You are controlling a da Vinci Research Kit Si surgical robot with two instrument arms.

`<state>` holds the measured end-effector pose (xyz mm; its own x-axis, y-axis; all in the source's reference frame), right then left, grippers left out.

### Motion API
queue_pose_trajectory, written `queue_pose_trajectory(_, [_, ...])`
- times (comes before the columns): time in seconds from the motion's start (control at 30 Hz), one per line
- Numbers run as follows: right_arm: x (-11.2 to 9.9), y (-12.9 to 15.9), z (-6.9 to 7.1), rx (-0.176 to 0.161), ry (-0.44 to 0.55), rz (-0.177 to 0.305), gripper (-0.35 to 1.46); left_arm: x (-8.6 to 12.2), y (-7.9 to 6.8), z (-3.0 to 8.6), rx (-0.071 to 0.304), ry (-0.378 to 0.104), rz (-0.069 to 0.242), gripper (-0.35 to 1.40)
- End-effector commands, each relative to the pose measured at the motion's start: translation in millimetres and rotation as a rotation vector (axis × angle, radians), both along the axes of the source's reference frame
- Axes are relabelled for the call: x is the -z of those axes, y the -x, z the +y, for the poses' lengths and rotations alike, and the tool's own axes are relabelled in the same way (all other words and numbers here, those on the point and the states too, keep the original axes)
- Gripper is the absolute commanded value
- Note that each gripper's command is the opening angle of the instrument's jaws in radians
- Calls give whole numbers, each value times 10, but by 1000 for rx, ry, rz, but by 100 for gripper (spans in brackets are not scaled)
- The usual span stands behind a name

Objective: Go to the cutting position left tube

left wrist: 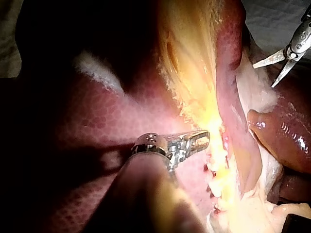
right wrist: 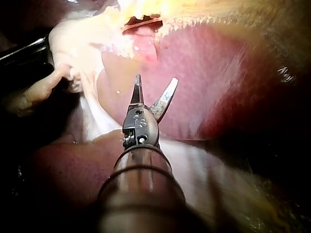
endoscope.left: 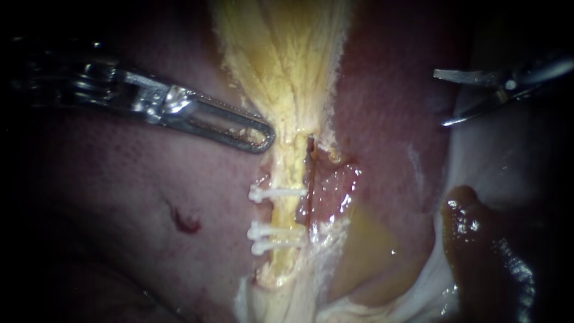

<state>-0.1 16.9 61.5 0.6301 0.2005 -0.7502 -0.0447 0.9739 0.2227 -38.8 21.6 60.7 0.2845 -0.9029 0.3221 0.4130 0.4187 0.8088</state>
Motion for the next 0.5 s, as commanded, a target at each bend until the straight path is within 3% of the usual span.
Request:
queue_pose_trajectory(0.03, [0,0,0,0,0,0,142,0,-1,0,0,0,0,-35])
queue_pose_trajectory(0.23, [0,0,0,0,0,0,142,5,-7,2,-4,-3,-3,-35])
queue_pose_trajectory(0.5, [-1,0,0,0,0,0,142,27,-37,12,7,-1,2,-35])
